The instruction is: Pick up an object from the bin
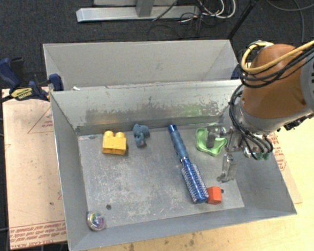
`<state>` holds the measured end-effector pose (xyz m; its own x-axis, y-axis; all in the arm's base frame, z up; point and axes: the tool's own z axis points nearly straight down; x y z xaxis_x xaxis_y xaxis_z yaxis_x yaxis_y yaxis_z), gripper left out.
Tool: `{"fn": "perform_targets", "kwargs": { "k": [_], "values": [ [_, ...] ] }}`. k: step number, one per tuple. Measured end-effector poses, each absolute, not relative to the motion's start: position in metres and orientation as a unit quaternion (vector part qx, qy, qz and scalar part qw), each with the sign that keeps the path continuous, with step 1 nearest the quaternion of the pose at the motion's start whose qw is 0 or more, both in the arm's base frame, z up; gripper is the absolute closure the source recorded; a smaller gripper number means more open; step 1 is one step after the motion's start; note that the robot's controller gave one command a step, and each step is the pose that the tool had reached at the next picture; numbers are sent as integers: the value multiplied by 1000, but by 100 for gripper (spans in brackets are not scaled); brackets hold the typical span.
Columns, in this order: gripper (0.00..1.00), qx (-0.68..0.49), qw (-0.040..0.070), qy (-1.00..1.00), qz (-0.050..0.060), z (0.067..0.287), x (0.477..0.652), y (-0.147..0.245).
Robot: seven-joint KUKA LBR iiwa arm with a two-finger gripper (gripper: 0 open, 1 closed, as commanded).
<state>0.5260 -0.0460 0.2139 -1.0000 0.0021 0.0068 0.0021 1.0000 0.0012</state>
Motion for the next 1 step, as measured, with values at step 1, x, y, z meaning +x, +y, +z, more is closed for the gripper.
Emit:
{"fn": "perform_targets", "kwargs": {
  "k": [1],
  "values": [
    [0,-161,2,-987,0,67,489,-34]
  ]
}}
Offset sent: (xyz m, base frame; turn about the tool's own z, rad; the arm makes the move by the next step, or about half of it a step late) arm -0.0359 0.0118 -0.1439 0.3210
